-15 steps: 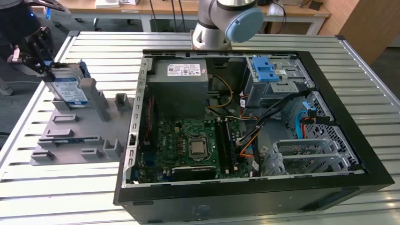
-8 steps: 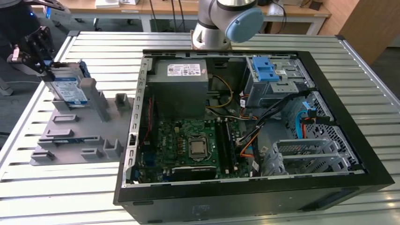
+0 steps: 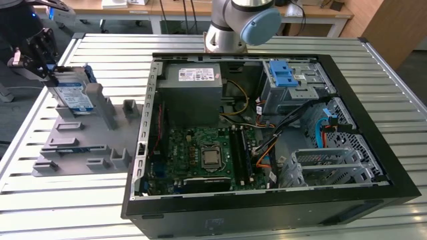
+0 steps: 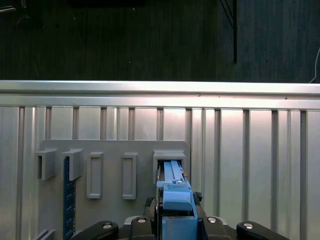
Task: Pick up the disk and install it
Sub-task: 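Pick up the disk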
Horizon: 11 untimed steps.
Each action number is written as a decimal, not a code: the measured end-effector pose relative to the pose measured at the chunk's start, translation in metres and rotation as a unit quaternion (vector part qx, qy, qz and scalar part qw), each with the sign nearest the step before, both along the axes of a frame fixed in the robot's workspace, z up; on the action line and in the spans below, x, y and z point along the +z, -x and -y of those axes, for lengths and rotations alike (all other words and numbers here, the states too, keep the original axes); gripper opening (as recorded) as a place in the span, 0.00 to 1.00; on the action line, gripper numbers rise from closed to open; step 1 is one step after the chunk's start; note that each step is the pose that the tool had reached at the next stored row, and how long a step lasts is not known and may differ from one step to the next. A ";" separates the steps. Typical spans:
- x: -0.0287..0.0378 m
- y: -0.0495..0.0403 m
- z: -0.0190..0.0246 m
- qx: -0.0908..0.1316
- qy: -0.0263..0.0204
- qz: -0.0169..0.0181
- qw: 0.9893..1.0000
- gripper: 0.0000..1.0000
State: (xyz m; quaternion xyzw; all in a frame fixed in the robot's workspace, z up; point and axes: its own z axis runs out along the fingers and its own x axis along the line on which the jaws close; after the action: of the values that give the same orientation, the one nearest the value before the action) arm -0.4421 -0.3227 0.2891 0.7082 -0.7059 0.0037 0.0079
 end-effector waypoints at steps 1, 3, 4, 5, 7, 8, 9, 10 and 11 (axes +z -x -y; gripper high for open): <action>0.0000 0.0000 0.0000 0.000 0.000 0.000 1.000 0.36; 0.0007 0.0001 0.0000 0.000 0.000 0.000 1.000 0.36; 0.0014 0.0001 0.0000 0.000 0.000 0.000 1.000 0.36; 0.0023 0.0000 0.0000 0.000 0.000 0.000 1.000 0.36; 0.0041 0.0000 0.0000 0.000 0.000 0.000 1.000 0.36; 0.0041 0.0000 0.0000 0.000 0.000 0.000 1.000 0.36; 0.0042 0.0000 0.0000 0.000 0.000 0.000 1.000 0.36; 0.0042 0.0000 0.0000 0.000 0.000 0.000 1.000 0.36; 0.0045 0.0000 0.0000 0.000 0.000 0.000 1.000 0.36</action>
State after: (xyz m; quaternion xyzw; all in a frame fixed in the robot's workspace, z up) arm -0.4421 -0.3227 0.2936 0.7082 -0.7059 0.0037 0.0079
